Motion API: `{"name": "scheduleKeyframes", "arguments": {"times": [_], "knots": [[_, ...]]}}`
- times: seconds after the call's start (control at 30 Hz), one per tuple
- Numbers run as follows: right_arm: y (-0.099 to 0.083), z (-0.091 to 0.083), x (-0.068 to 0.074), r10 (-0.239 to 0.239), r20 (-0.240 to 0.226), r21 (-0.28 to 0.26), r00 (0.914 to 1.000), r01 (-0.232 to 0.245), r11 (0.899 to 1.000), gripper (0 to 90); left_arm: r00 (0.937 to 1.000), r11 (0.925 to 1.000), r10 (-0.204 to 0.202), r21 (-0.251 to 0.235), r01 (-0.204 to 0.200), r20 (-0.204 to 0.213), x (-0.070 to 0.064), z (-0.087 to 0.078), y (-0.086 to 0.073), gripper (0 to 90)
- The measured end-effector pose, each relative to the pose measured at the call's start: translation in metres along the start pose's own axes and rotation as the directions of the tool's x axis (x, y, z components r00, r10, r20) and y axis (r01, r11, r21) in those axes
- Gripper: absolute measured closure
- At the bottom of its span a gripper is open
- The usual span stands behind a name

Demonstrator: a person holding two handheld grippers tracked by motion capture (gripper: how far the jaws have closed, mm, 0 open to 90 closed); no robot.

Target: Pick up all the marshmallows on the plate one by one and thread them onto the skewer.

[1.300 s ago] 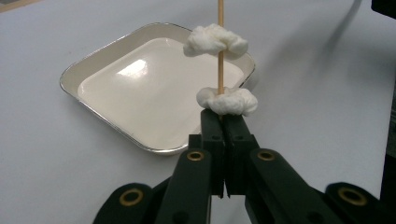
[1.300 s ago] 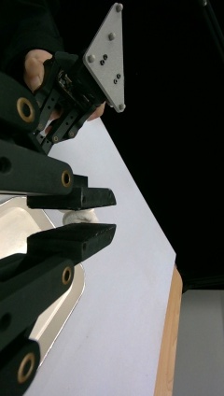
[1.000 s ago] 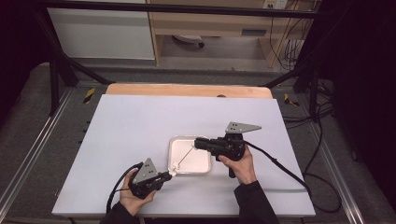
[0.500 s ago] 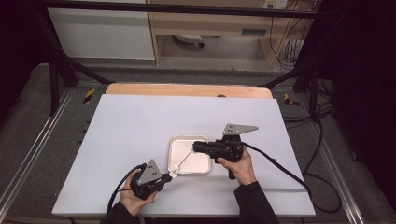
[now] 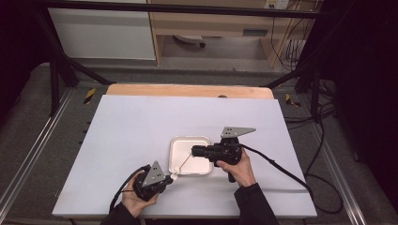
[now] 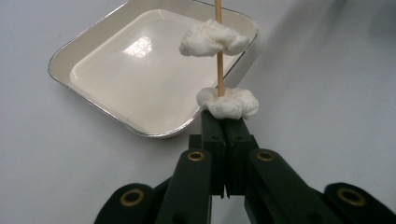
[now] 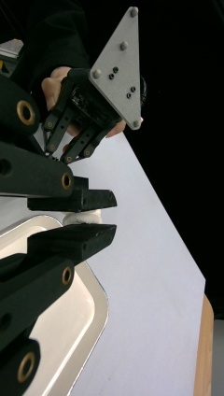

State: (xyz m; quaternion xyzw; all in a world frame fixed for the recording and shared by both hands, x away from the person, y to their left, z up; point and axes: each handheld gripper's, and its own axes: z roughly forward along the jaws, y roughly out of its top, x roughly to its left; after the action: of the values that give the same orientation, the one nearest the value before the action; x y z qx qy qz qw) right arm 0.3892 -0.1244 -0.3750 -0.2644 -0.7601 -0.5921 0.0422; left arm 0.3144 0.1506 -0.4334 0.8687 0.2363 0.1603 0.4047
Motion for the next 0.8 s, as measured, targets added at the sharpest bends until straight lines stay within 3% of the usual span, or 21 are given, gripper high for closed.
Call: {"name": "scheduleKeyframes", "arguments": {"times": [0.8], "knots": [[-0.0105, 0.0102, 0.0003, 0.013, -0.044, 0.041, 0.999, -0.011, 0.999, 82.0, 0.9996, 0.9999, 0.008, 0.011, -0.008, -0.026, -0.0012, -0.0001, -0.0002, 89.3]]}}
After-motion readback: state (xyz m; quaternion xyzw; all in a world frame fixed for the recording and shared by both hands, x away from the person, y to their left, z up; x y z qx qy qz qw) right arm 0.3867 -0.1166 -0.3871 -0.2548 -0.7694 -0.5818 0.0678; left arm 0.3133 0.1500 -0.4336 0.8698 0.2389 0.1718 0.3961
